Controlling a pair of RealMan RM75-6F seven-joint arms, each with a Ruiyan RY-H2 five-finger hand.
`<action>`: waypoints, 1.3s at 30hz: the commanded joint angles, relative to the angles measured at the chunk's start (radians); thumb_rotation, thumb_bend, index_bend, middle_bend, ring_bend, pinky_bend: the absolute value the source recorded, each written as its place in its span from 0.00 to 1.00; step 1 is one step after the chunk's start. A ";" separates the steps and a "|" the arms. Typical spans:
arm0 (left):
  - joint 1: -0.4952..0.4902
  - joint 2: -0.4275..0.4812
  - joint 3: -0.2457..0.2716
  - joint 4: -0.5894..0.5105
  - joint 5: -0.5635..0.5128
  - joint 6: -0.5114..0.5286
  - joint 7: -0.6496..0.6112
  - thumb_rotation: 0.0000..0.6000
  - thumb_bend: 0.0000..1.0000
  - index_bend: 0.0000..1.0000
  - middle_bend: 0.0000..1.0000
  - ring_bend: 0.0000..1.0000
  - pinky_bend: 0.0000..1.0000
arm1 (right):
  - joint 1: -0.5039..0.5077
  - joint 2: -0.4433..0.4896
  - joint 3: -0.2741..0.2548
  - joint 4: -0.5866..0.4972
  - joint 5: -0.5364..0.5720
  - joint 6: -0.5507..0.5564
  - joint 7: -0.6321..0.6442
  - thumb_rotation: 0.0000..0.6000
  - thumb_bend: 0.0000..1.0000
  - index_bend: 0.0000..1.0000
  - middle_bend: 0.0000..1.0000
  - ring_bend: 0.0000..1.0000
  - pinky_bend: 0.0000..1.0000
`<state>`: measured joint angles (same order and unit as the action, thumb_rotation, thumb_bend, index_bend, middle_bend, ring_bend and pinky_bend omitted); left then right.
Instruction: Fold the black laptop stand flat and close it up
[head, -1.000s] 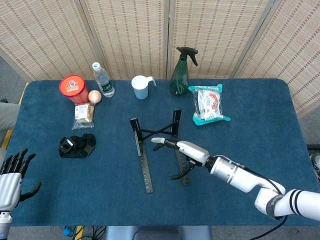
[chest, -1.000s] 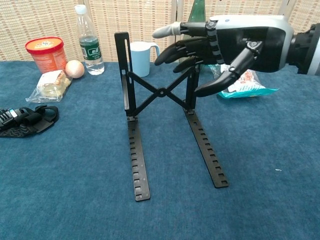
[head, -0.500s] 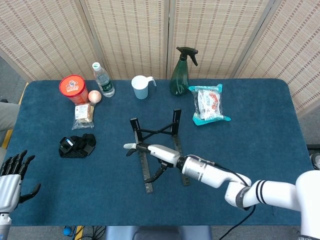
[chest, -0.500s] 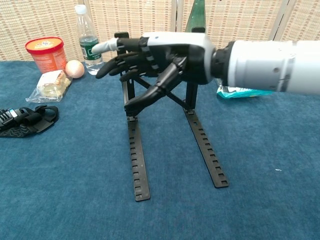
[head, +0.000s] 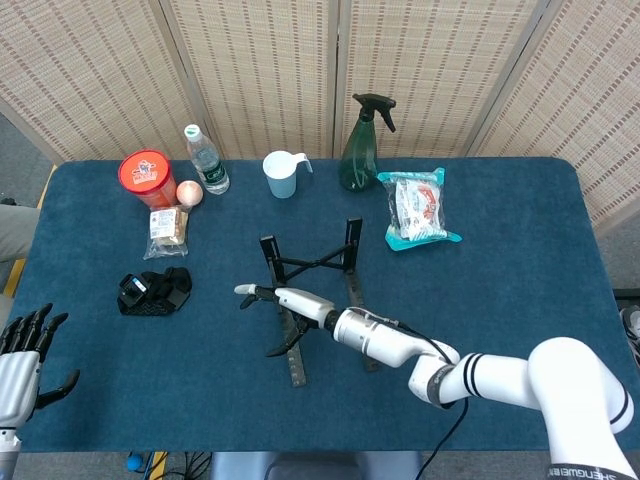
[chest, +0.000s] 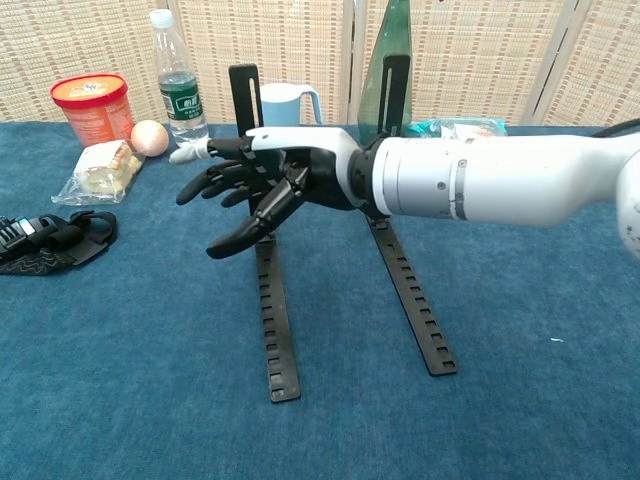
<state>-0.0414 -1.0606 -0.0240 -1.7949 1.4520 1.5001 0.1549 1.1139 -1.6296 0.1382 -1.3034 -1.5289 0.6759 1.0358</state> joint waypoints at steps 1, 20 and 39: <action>0.002 0.001 0.001 0.002 0.002 0.002 -0.004 1.00 0.23 0.12 0.02 0.01 0.01 | 0.011 -0.028 0.006 0.032 0.023 -0.022 -0.006 1.00 0.00 0.09 0.22 0.09 0.09; 0.015 0.012 0.005 0.006 0.007 0.013 -0.025 1.00 0.23 0.12 0.02 0.01 0.01 | 0.036 -0.136 0.072 0.208 0.140 -0.108 -0.053 1.00 0.00 0.09 0.22 0.09 0.09; 0.012 0.013 -0.001 0.013 0.004 0.006 -0.031 1.00 0.23 0.12 0.02 0.01 0.01 | -0.131 0.258 0.031 -0.222 -0.077 0.217 -0.056 1.00 0.00 0.09 0.22 0.09 0.09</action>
<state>-0.0280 -1.0475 -0.0237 -1.7821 1.4573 1.5078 0.1241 1.0478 -1.4861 0.1859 -1.4153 -1.5441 0.7842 0.9974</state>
